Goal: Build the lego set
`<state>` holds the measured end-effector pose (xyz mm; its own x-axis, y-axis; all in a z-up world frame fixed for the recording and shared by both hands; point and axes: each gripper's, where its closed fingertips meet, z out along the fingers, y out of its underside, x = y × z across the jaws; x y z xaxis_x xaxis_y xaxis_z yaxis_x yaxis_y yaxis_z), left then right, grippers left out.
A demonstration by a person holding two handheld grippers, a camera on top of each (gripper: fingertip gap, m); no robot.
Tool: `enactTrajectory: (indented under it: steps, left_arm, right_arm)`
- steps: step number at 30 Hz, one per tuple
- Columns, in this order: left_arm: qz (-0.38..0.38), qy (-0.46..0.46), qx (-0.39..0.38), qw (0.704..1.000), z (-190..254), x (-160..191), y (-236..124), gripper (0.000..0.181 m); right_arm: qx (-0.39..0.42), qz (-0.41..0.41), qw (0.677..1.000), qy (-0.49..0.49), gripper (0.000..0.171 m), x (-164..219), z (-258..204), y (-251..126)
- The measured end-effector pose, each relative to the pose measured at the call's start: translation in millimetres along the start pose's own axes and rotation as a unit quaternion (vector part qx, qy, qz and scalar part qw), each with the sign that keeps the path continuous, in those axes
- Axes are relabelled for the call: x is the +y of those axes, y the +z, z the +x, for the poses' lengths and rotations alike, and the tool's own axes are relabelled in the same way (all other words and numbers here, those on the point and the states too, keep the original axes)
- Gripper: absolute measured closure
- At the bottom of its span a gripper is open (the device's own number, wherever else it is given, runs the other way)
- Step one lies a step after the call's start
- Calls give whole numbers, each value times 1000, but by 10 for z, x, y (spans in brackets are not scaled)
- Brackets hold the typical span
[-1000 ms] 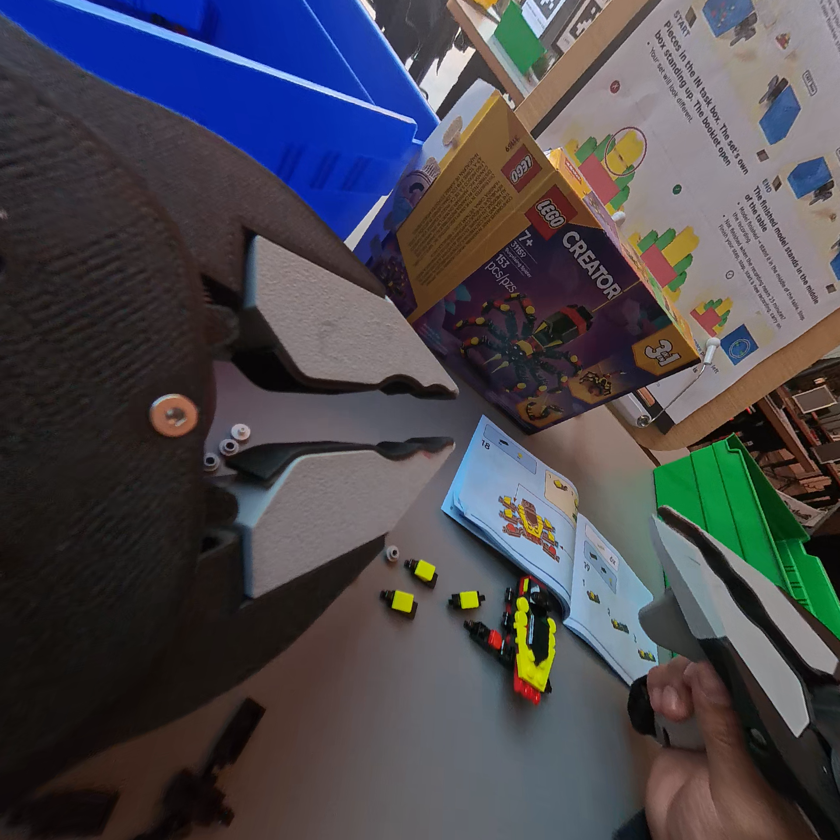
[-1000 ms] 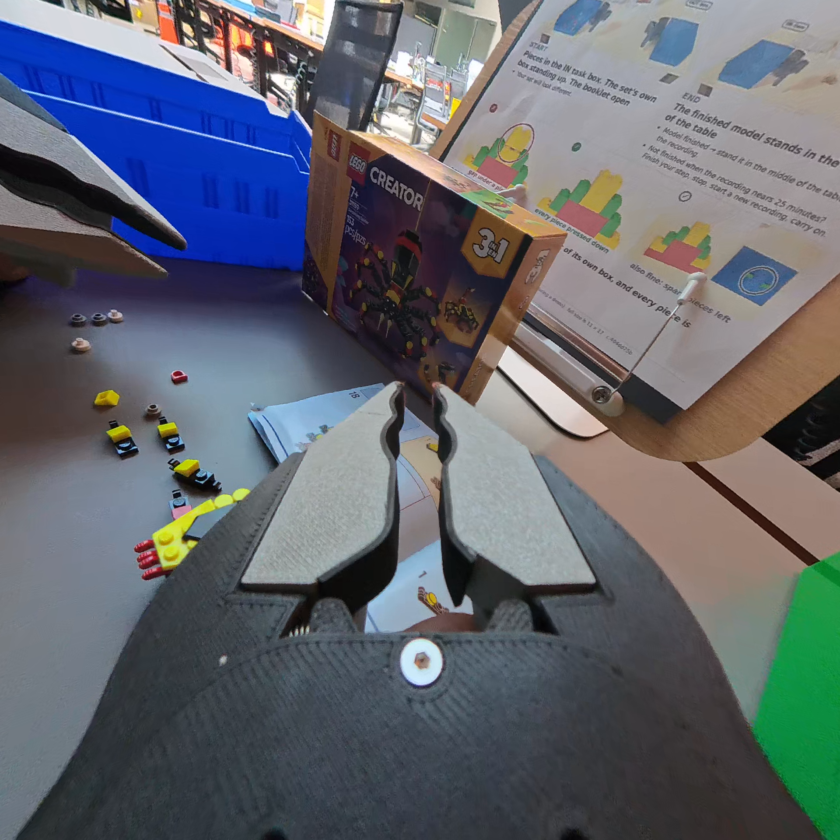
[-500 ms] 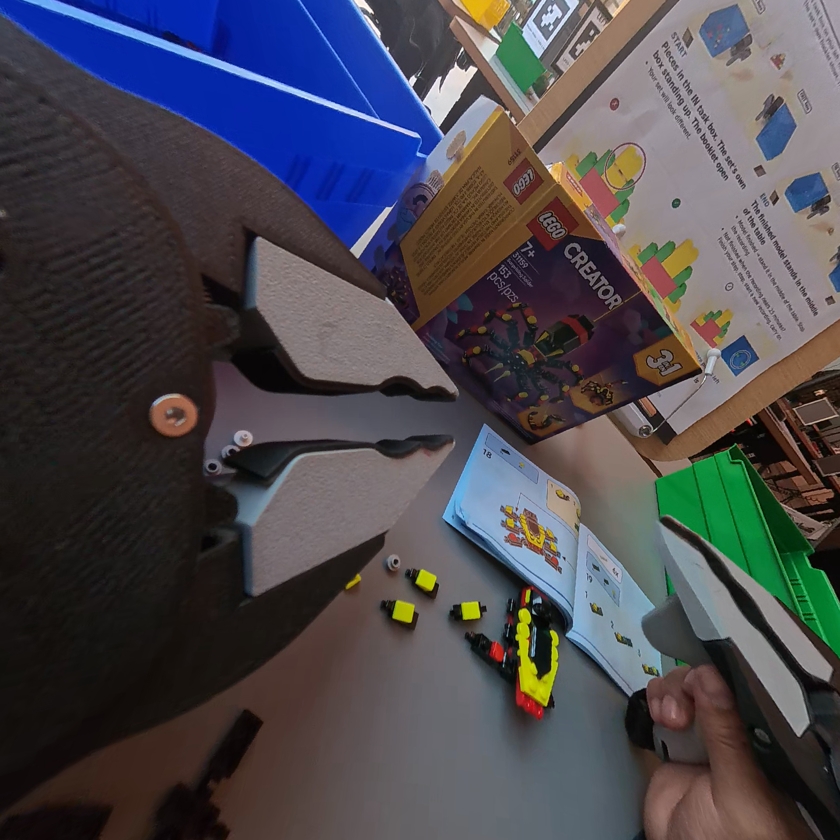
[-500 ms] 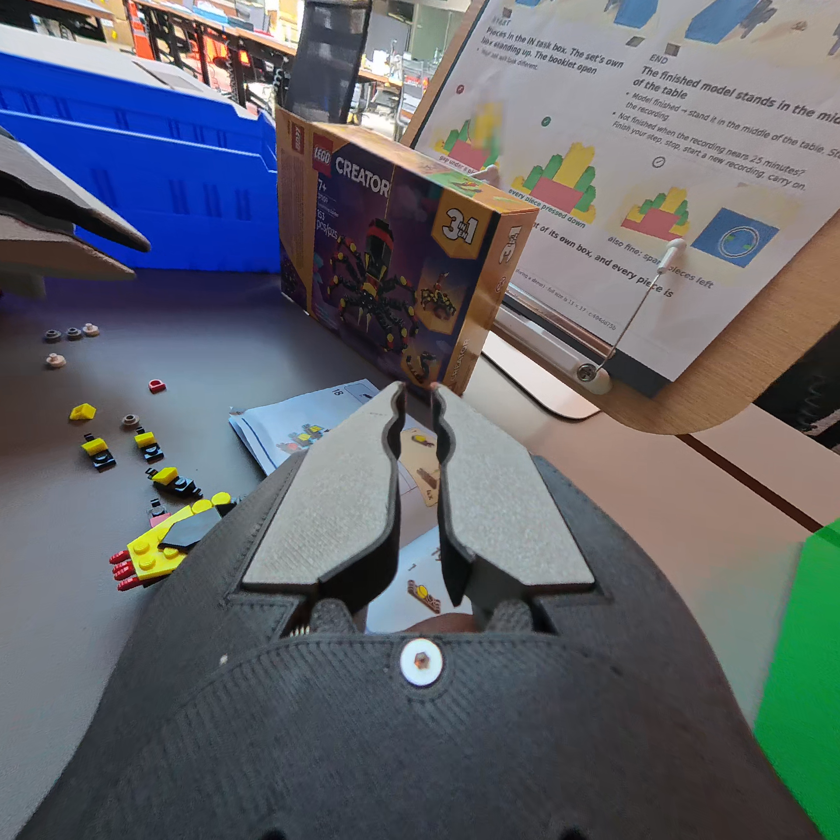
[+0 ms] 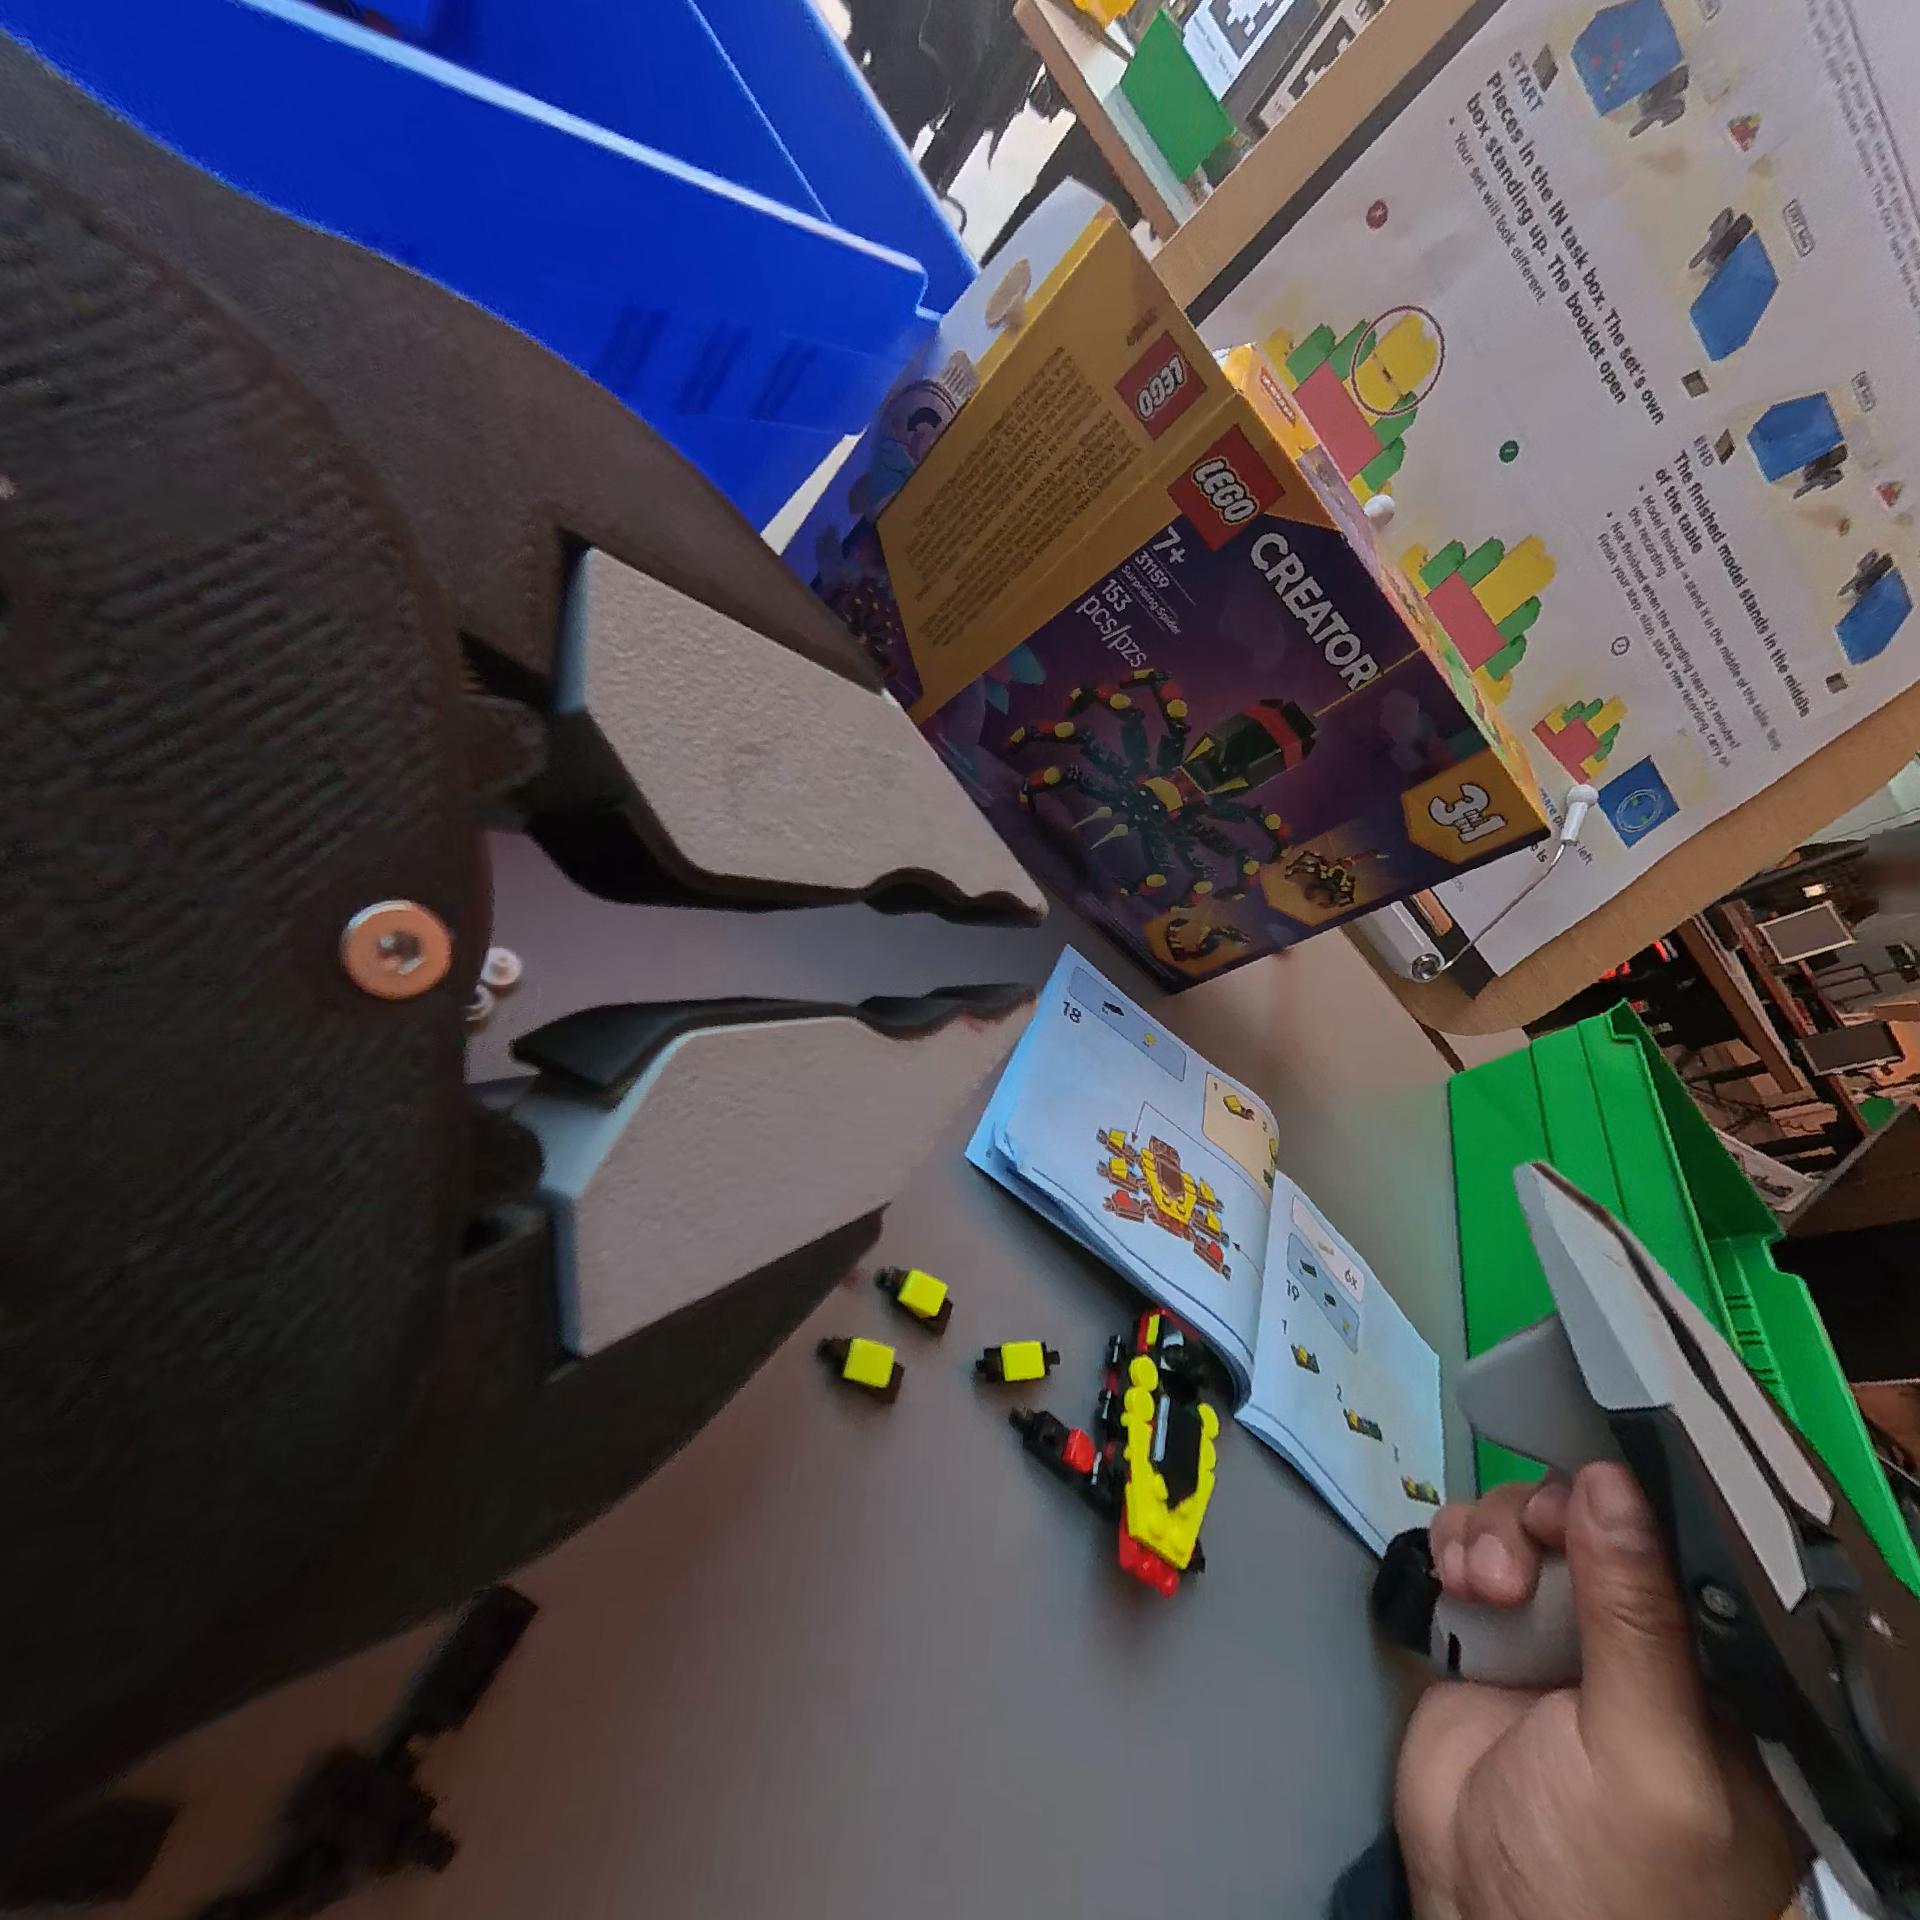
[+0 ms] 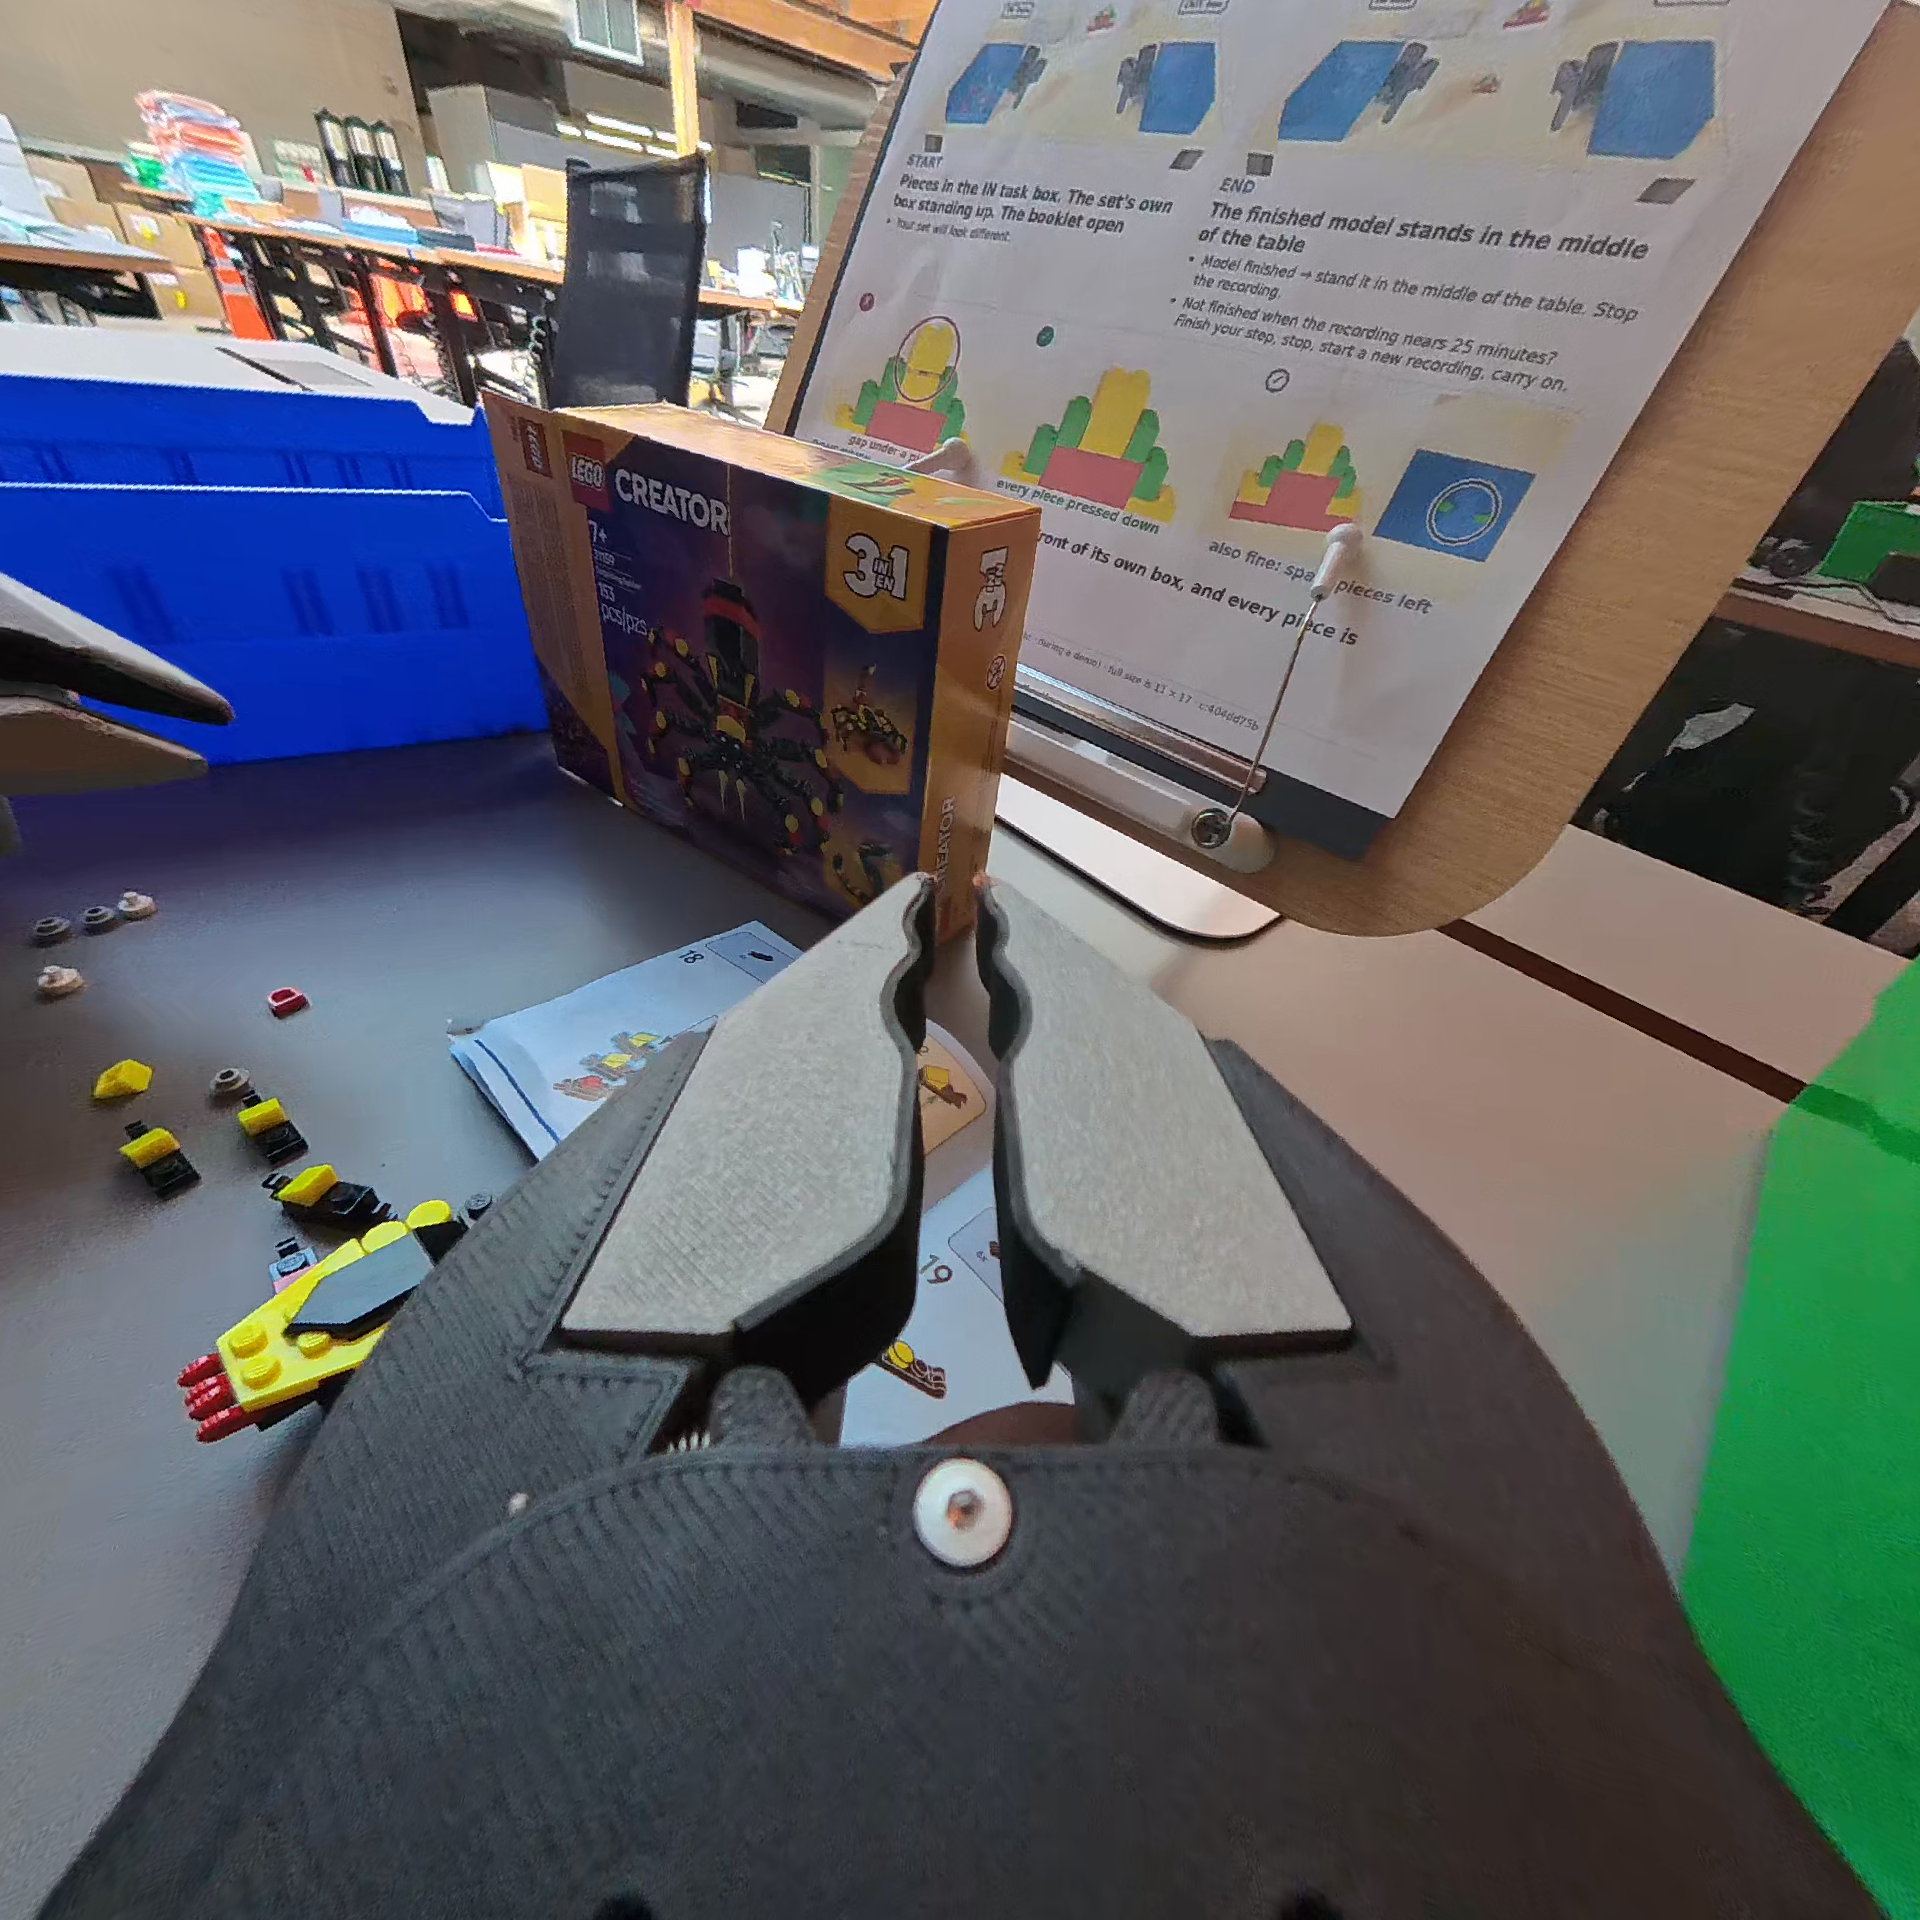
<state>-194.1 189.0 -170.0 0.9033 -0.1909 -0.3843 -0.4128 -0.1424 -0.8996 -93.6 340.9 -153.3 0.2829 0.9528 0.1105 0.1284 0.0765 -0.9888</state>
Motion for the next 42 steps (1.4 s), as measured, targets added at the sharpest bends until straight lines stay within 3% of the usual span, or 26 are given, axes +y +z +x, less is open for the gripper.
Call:
enactTrajectory:
  steps: [5,12,17,42]
  left_arm:
    - [-36,-23,51,998,43,-69,260,169]
    - [7,2,61,998,74,-322,558,168]
    - [39,74,-4,997,32,-241,422,178]
    - [20,77,22,997,144,-175,427,181]
  right_arm:
    - [-4,-3,1000,1,169,18,-11,13]
    - [-15,-11,1000,0,169,43,-42,40]
    - [-29,-11,1000,2,169,31,-101,61]
    - [-70,-30,997,-17,169,87,-290,88]
